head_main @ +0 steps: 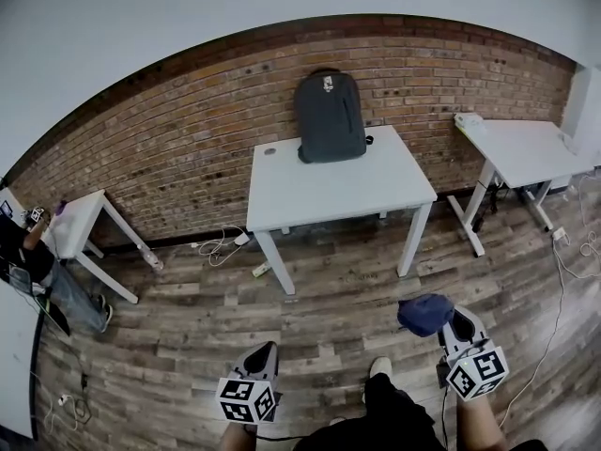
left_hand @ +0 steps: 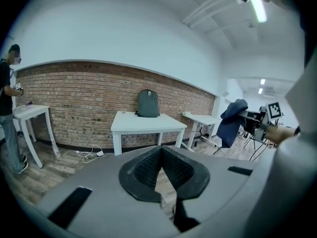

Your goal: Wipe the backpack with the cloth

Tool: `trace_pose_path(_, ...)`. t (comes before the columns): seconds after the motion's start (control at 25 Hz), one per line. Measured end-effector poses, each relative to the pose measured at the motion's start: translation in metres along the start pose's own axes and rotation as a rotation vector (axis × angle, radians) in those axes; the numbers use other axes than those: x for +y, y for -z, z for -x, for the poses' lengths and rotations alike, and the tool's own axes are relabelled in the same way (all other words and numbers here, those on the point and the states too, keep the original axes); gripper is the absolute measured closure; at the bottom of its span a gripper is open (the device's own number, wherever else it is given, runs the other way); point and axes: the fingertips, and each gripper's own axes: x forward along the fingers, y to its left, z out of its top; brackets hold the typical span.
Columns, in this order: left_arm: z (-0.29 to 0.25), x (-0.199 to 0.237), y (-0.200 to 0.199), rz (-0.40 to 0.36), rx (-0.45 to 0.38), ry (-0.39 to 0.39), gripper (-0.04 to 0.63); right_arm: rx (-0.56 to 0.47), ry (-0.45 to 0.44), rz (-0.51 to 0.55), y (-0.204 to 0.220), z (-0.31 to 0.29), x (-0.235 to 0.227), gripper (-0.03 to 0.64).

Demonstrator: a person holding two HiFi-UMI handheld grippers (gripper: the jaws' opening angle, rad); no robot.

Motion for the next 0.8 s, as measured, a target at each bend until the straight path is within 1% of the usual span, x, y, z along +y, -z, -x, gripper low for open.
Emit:
trace_pose_path(0.2,0.038,-0.003,0.02,0.011,-0.006,0.012,0.598,0.025,0.011,-0.004,0.008,0.033,0.027,0.577)
trace_pose_path(0.36,0.051,0.008,0.028,0.028,-0.003,0.002,0.598,-0.006,-0.01,0.002,-0.002,0.038,0.046,0.577)
trace_pose_path(0.48,0.054,0.005,0.026,0.034,-0.023,0.0,0.598,-0.029,-0.037,0.016,-0.013,0.039,0.051,0.577)
trace_pose_path(0.64,0.051,-0.006,0.018,0.012,-0.037,0.0,0.598,-0.057,-0.025,0.026,-0.024,0.041,0.04,0.577)
trace_pose_path(0.8,0.048,-0.028,-0.005,0.011,-0.067,-0.015,0.598,-0.046,-0.005,0.004,-0.026,0.045,0.015,0.577)
